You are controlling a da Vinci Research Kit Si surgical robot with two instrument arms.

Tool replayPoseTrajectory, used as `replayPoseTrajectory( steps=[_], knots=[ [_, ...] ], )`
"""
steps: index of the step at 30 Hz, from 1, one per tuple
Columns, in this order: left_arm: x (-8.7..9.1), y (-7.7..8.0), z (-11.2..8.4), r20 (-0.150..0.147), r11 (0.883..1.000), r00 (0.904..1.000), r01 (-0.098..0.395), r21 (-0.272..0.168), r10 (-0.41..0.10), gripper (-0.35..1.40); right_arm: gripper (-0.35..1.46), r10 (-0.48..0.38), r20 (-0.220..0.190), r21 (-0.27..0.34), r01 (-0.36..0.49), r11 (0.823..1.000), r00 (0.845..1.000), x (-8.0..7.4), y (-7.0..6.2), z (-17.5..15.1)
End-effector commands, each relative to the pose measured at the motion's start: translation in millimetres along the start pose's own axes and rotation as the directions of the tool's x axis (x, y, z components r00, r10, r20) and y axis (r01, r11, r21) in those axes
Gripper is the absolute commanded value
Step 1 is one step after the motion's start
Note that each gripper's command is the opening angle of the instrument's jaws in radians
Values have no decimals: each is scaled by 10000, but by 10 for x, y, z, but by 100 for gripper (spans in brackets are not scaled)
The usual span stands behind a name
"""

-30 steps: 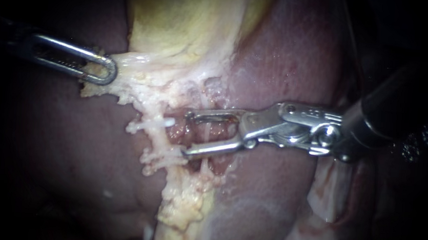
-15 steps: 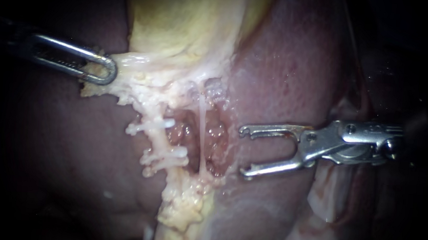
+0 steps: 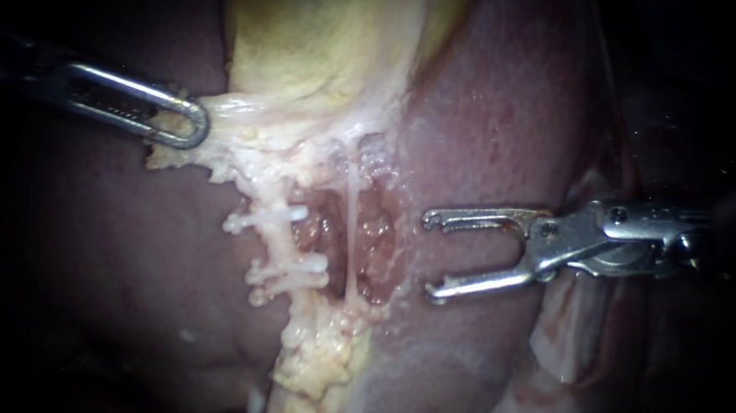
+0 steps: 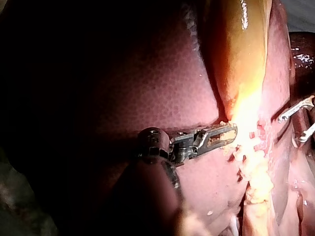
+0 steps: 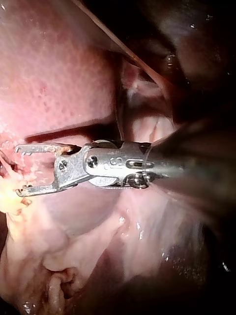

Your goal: Going back third clip left tube

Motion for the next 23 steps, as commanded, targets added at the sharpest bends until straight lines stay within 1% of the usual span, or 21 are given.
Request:
replayPoseTrajectory(
  steps=[1,8,11,23],
  knots=[
    [-1,-1,4,19,10000,10000,-31,10,31,-35,50,8,1,2,-8,10000,10000,1,0,-1],
    [-10,-14,32,88,9999,9999,-135,-15,135,-35,50,29,-4,10,-29,10000,10000,4,-2,-4],
    [-12,-16,39,93,9999,9998,-158,-9,158,-35,50,32,-4,10,-32,10000,10000,5,-2,-4],
    [-12,-16,40,114,9999,9998,-162,-29,162,-35,50,35,-5,17,-35,10000,10000,7,-5,-5]
  ],
)
